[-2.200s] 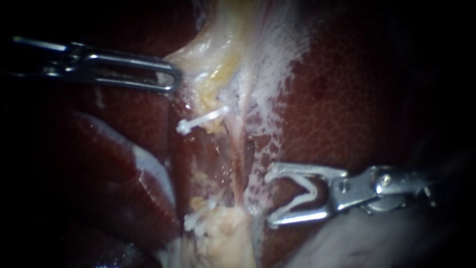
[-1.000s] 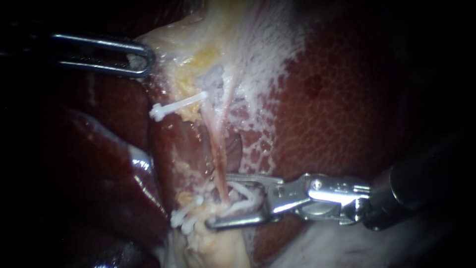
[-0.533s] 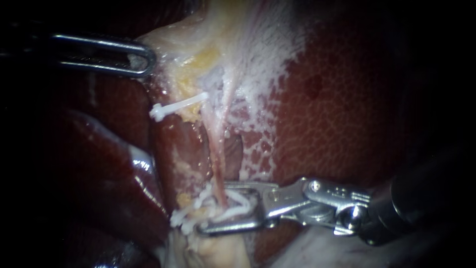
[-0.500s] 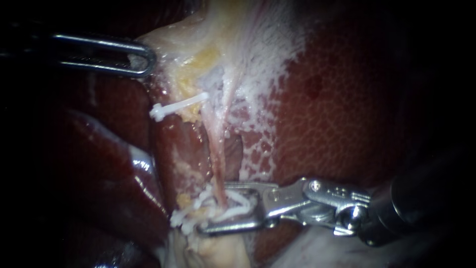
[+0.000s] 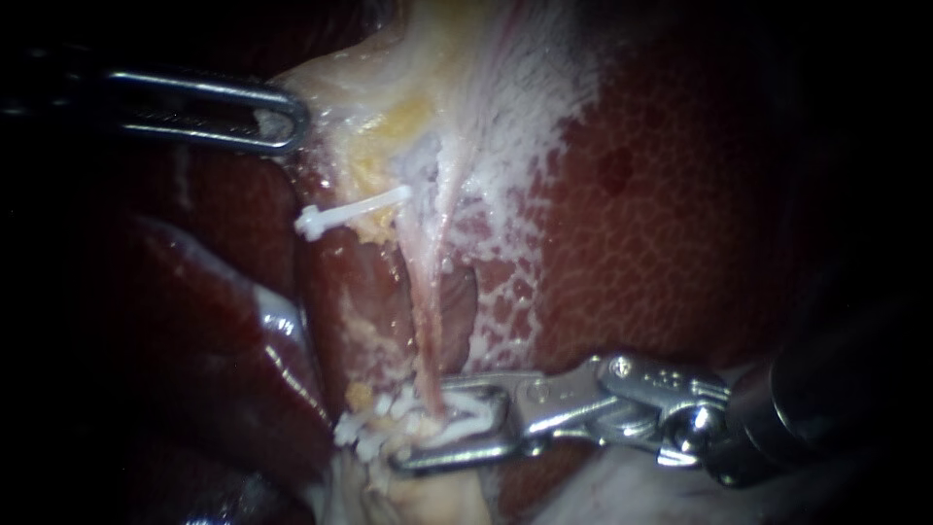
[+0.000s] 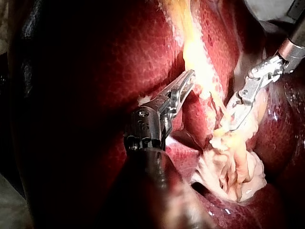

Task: Clipping first clip right tube

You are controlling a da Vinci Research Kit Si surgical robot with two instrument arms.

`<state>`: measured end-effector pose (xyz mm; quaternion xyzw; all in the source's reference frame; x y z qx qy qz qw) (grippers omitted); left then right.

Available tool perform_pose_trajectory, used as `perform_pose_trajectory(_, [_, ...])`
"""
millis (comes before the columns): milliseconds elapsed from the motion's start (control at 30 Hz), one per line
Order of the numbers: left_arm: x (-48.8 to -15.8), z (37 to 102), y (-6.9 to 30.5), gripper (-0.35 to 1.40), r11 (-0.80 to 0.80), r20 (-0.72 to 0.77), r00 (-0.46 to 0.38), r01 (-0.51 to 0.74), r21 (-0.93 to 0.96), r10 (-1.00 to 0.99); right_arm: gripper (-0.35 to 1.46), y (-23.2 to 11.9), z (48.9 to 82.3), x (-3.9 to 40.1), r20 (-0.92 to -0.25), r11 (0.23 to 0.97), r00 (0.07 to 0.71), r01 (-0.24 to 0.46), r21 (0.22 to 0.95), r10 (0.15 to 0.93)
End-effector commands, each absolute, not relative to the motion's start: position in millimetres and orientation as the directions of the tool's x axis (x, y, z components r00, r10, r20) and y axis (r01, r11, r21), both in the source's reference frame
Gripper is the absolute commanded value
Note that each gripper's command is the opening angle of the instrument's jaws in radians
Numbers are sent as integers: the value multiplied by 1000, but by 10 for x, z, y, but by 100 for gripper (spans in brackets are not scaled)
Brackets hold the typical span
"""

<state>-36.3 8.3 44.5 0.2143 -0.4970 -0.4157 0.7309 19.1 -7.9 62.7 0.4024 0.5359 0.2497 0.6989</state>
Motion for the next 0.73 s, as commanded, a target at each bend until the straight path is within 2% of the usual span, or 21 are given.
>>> perform_pose_trajectory(33, [-363,445,83,-18,562,548,160,395,727,-821,-34,-77,629,189,-551,560,290,60,826,783])
perform_pose_trajectory(233, [-363,445,83,-18,562,548,160,395,727,-821,-35,-75,640,182,-552,564,299,53,824,778])
perform_pose_trajectory(733, [-364,445,82,-18,563,548,161,392,727,-821,-35,-77,640,181,-548,560,301,53,827,780])
